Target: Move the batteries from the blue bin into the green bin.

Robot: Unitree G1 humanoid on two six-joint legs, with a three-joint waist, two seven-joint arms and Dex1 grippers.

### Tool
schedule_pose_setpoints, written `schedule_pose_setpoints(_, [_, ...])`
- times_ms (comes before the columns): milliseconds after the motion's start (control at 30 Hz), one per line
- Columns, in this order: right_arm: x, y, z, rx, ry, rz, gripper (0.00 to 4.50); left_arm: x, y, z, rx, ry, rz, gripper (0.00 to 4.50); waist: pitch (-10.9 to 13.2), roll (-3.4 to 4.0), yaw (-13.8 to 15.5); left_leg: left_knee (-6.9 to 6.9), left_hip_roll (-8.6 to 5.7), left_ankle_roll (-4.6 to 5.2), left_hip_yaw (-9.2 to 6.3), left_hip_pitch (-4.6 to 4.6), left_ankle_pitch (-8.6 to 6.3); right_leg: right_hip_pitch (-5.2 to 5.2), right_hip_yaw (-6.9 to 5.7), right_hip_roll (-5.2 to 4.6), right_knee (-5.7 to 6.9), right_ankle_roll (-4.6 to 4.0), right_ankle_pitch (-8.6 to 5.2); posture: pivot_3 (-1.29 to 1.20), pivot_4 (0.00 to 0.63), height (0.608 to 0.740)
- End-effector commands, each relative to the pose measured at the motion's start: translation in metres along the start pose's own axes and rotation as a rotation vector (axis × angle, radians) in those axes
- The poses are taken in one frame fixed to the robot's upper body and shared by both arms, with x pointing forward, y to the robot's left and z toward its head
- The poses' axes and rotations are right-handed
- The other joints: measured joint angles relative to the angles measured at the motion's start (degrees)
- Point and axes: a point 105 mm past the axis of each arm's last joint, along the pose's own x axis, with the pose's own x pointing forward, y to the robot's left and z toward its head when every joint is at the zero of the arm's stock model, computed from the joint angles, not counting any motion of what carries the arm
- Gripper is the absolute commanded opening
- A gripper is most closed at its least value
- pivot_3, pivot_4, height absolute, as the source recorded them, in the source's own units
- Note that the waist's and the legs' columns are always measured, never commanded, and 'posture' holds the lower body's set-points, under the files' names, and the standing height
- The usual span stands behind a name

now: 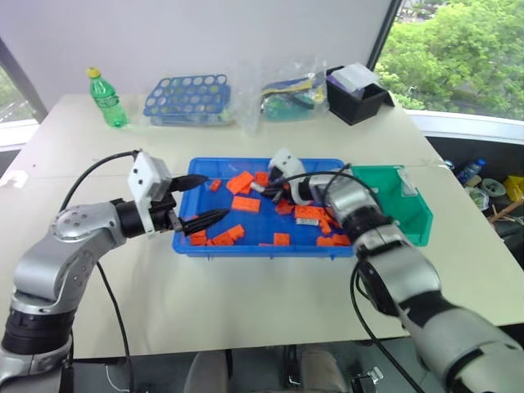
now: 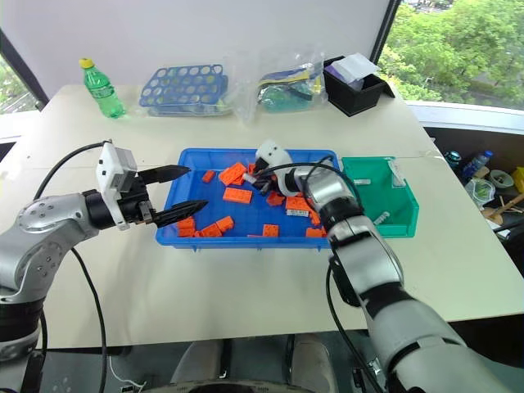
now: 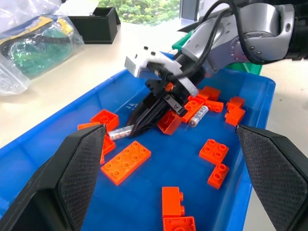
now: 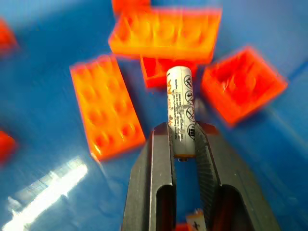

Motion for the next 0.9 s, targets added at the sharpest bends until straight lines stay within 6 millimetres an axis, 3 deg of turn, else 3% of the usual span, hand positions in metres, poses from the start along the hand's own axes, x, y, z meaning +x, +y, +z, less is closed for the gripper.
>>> schedule_pose_setpoints(33, [-0.072,-0.017,0.046,0.025,-0.184,-0.186,0.07,0.005,-0.001,0.009,0.001,-0.043,-0.023,4.5,0.0,0.0,0.97,0.01,-0.02,-0.01,-0.01,-0.05,0.0,-0.02,0.01,0.0,-0.03,0.0,0.0,0.0,0.15,0.723])
schedule_pose_setpoints(100, [-0.112,-0.025,0.041,0.085,-0.204,-0.308,0.07,0.007,-0.001,0.007,-0.008,-0.043,-0.03,4.5,-0.03,-0.05,1.11,0.04,-0.06,-0.01,-0.02,0.0,0.0,0.05,0.01,0.0,-0.09,-0.05,-0.03,0.0,0.15,0.723])
schedule_pose_setpoints(200, [-0.171,-0.04,0.012,0.178,-0.162,-0.52,0.07,0.011,0.0,0.003,-0.019,-0.041,-0.045,4.5,-0.09,-0.14,1.15,0.08,-0.04,-0.03,-0.02,0.03,-0.02,0.03,0.01,-0.02,-0.25,-0.01,-0.25,0.0,0.15,0.723])
schedule_pose_setpoints(267, [-0.201,-0.042,-0.013,0.239,-0.11,-0.617,0.07,0.014,0.001,0.002,-0.022,-0.042,-0.057,4.5,-0.13,-0.17,1.18,0.06,-0.02,-0.04,-0.01,0.04,-0.03,0.0,0.0,-0.02,-0.34,0.01,-0.27,0.0,0.15,0.723])
schedule_pose_setpoints(367, [-0.226,-0.038,-0.04,0.313,-0.057,-0.691,0.07,0.017,0.004,0.003,-0.024,-0.046,-0.071,4.5,-0.19,-0.22,0.79,0.04,0.02,-0.04,0.08,-0.01,-0.03,0.0,0.0,-0.02,-0.45,0.01,-0.27,0.0,0.15,0.723])
schedule_pose_setpoints(533, [-0.234,-0.03,-0.075,0.412,-0.001,-0.735,0.07,0.024,0.005,0.006,-0.016,-0.054,-0.109,4.5,-0.23,-0.15,0.44,-0.09,0.08,-0.01,0.22,0.08,-0.03,-0.09,0.01,-0.02,-0.43,0.0,-0.25,0.0,0.15,0.723])
schedule_pose_setpoints(667, [-0.232,-0.034,-0.085,0.401,0.026,-0.754,2.02,0.028,0.006,0.008,-0.011,-0.057,-0.121,4.5,-0.22,-0.15,0.83,-0.05,0.07,-0.01,0.22,0.05,-0.02,-0.07,0.01,-0.02,-0.48,0.0,-0.25,0.0,0.15,0.723])
schedule_pose_setpoints(733, [-0.233,-0.039,-0.076,0.366,0.011,-0.755,3.02,0.028,0.005,0.008,-0.009,-0.057,-0.122,4.5,-0.21,-0.13,0.9,-0.04,0.07,-0.01,0.22,0.0,-0.02,-0.07,0.01,-0.02,-0.59,0.0,-0.25,0.0,0.15,0.723])
schedule_pose_setpoints(800, [-0.232,-0.043,-0.065,0.343,-0.015,-0.744,3.02,0.027,0.005,0.008,-0.008,-0.057,-0.122,4.5,-0.19,-0.09,0.94,-0.03,0.07,-0.01,0.21,0.0,-0.02,-0.09,0.01,-0.02,-0.72,0.0,-0.25,0.0,0.15,0.723])
schedule_pose_setpoints(900, [-0.21,-0.034,-0.022,0.232,-0.103,-0.582,3.02,0.025,0.005,0.007,-0.011,-0.056,-0.112,4.5,-0.15,-0.03,0.84,-0.04,0.06,-0.01,0.24,-0.02,-0.02,-0.07,0.01,-0.02,-0.85,0.0,-0.25,0.0,0.15,0.723])
